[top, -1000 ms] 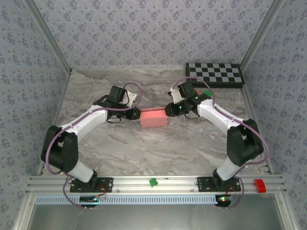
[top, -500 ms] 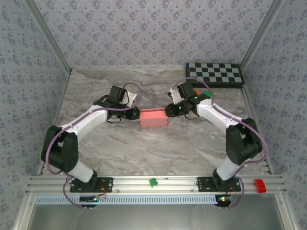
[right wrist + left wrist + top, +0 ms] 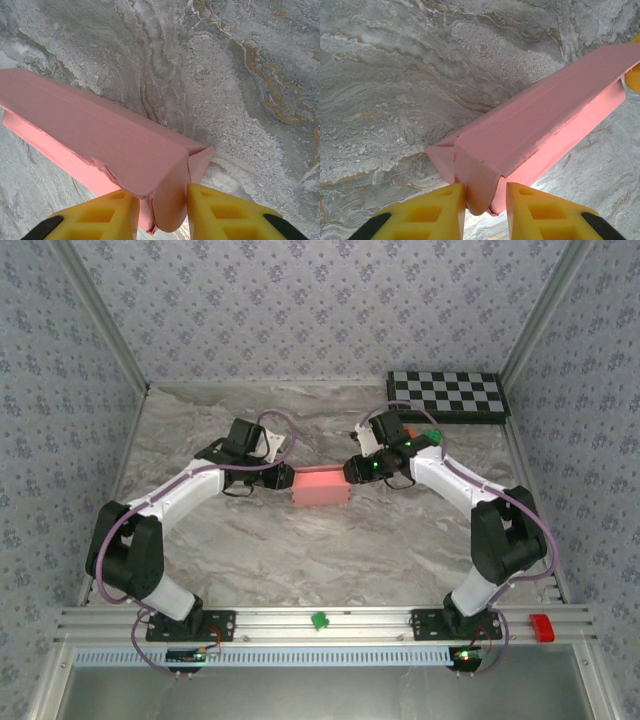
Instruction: Fold the paper box
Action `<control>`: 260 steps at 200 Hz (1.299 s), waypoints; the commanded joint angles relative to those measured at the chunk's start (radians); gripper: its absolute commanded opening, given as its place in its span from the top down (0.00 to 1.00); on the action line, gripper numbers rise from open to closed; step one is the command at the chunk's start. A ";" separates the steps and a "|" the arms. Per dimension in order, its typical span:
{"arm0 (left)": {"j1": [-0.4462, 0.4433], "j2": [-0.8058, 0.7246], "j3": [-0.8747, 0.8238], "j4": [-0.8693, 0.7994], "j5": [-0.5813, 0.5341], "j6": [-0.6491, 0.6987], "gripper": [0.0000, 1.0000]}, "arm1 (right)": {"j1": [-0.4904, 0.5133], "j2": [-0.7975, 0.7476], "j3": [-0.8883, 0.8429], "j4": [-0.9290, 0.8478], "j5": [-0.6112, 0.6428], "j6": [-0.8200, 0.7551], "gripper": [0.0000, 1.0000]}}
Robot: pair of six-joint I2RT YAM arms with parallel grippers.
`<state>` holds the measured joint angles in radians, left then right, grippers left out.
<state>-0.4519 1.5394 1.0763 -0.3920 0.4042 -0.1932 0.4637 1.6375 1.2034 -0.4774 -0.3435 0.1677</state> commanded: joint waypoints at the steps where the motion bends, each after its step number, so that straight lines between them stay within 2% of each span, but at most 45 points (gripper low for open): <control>1: -0.004 -0.006 0.027 0.010 0.007 -0.008 0.71 | -0.001 -0.031 0.022 -0.031 0.021 0.007 0.66; 75: -0.003 -0.025 0.018 0.001 -0.015 -0.006 0.65 | -0.007 -0.061 -0.002 -0.040 0.032 0.007 0.64; 107: -0.004 -0.030 0.015 0.001 -0.019 -0.008 0.65 | -0.007 -0.076 -0.051 -0.039 0.027 0.009 0.66; 180: -0.004 -0.040 0.014 0.009 -0.007 -0.015 0.75 | -0.009 -0.087 -0.057 -0.010 -0.010 0.028 0.74; 260: -0.003 -0.028 0.021 0.013 0.016 -0.023 0.73 | -0.010 -0.082 -0.045 0.002 -0.040 0.032 0.75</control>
<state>-0.4519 1.5326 1.0763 -0.3912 0.3969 -0.2081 0.4580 1.5791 1.1469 -0.4793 -0.3576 0.1890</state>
